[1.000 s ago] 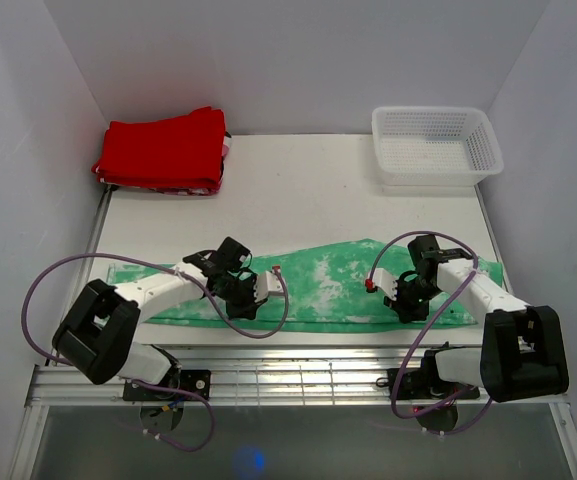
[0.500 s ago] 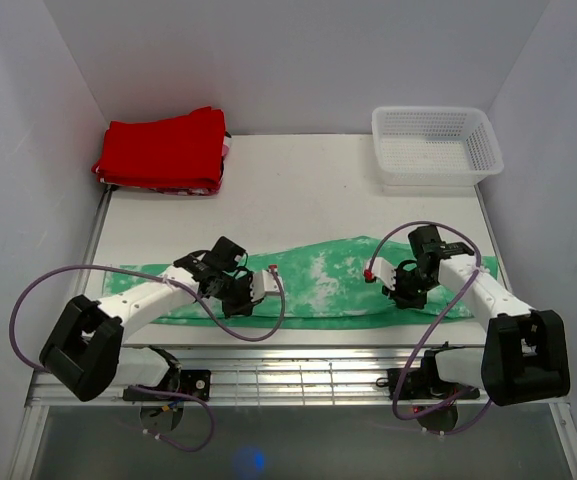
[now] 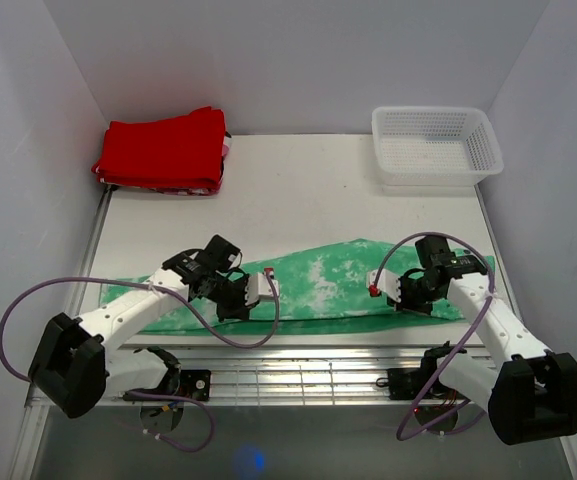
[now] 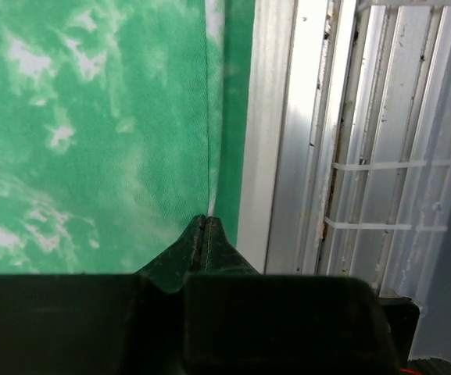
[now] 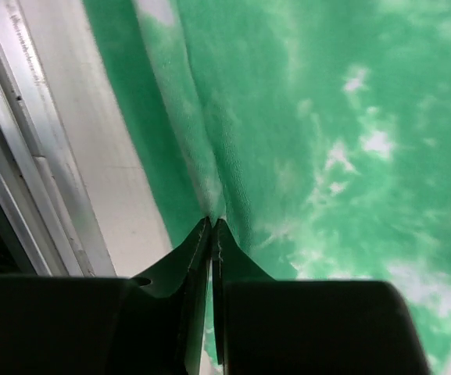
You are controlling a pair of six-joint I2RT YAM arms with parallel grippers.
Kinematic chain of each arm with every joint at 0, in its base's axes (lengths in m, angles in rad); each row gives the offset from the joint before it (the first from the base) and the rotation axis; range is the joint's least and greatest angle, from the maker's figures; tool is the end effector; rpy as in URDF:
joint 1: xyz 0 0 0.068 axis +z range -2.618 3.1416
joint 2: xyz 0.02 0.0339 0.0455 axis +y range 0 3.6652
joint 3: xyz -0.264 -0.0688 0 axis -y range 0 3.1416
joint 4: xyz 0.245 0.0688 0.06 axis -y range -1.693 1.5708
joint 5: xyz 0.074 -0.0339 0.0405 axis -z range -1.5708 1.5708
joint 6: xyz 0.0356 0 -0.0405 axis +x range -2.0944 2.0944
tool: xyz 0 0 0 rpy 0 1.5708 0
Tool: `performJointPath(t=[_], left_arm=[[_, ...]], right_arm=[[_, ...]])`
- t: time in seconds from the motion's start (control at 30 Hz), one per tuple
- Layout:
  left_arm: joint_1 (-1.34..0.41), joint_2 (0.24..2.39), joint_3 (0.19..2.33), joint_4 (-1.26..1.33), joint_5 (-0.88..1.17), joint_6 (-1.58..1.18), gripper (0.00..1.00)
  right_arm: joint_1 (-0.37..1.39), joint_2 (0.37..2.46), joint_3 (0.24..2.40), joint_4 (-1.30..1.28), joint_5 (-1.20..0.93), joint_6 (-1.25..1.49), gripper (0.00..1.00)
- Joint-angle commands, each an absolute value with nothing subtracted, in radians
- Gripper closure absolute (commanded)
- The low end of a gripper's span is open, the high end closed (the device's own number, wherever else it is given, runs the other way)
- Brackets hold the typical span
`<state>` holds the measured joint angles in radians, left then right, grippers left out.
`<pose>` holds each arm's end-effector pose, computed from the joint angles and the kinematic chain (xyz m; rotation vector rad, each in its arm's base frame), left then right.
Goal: Fold and stack the trousers
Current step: Fold the trousers
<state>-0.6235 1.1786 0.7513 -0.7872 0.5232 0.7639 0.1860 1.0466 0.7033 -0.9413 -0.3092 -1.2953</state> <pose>0.1548 -0.1333 0.2123 1.8088 1.9735 -0.6804 0.1643 0.0419 0.2126 -1.8899 1.9761 0.1547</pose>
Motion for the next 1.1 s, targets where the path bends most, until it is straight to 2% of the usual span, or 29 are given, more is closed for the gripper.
performJointPath(t=[0.0,0.27,0.47,0.67,0.73,0.77,0.9,0.97,1.07], left_arm=[[-0.623,1.224,0.698,-0.839,0.574,0.799,1.0],[-0.623,1.431,0.614,-0.747,0.497,0.833,1.0],[-0.592,1.531,0.609,-0.643,0.41,0.801,1.0],[-0.486,1.586,0.707,-0.658,0.387,0.862,1.0],[-0.46,1.583,0.709,-0.666,0.359,0.9,1.0],[-0.453,1.586,0.706,-0.67,0.351,0.908,1.0],[-0.423,1.58,0.7,-0.693,0.342,0.931,1.0],[-0.423,1.559,0.693,-0.698,0.341,0.919,1.0],[-0.42,1.525,0.692,-0.727,0.363,0.914,0.86]], right_arm=[[0.189,1.054,0.588,-0.922,-0.272,-1.351,0.92],[0.193,1.238,0.532,-0.763,-0.255,-1.309,0.92],[0.193,1.34,0.572,-0.629,-0.207,-1.258,0.92],[0.193,1.35,0.655,-0.693,-0.235,-1.264,0.92],[0.193,1.313,0.658,-0.725,-0.25,-1.272,0.84],[0.193,1.274,0.661,-0.735,-0.255,-1.256,0.7],[0.147,1.18,0.733,-0.819,-0.297,-1.191,0.35],[0.067,1.129,0.8,-0.868,-0.321,-1.181,0.29],[-0.087,1.135,0.908,-0.96,-0.356,-1.181,0.27]])
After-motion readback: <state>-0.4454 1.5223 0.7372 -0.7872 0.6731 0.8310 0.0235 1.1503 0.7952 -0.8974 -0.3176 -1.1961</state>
